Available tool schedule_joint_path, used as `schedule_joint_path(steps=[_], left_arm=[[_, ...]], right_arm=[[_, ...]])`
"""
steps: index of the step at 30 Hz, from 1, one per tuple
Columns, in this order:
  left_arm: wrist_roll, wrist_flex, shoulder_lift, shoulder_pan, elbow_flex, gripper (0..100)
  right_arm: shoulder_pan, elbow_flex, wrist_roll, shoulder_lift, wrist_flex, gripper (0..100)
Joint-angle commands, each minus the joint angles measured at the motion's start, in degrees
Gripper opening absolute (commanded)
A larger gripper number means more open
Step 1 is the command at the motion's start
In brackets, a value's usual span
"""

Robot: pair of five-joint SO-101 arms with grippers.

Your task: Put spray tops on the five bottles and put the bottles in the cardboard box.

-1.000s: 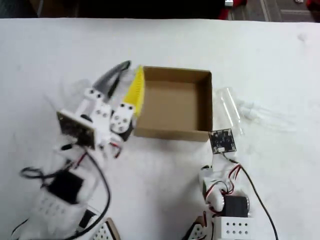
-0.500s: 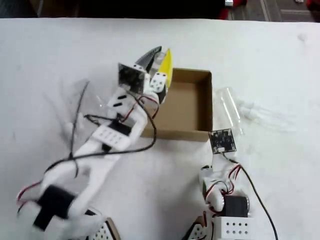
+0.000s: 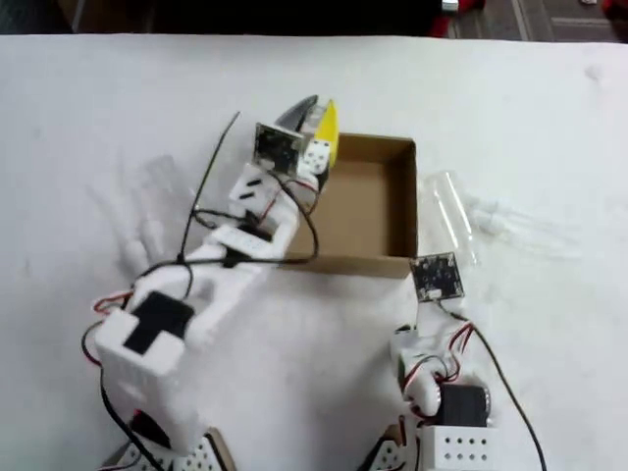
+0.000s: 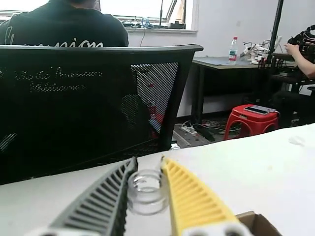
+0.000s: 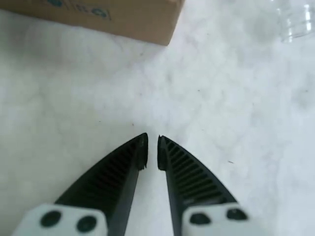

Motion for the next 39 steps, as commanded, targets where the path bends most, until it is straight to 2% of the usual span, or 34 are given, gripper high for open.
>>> schedule_joint_path(steps=[1, 14, 22, 26, 29, 39], left_arm=[[-0.4, -1.6, 1.5, -2.4, -5.3, 2], [-0.3, -1.6, 9.3, -3.5, -11.3, 2], [-0.3, -1.7, 9.1, -3.6, -11.2, 3], [-0.1, -1.2, 9.2, -3.6, -11.1, 13], [3.3, -0.9, 9.5, -3.6, -11.1, 21], [5.5, 0.9, 8.5, -3.8, -11.1, 21]], right_arm=[[0.3, 0.4, 0.2, -0.2, 0.2, 2.3], [0.3, 0.4, 0.2, -0.2, 0.2, 2.3], [0.3, 0.4, 0.2, -0.2, 0.2, 2.3], [0.3, 0.4, 0.2, -0.2, 0.2, 2.3], [0.3, 0.4, 0.2, -0.2, 0.2, 2.3], [0.3, 0.4, 0.2, -0.2, 0.2, 2.3]])
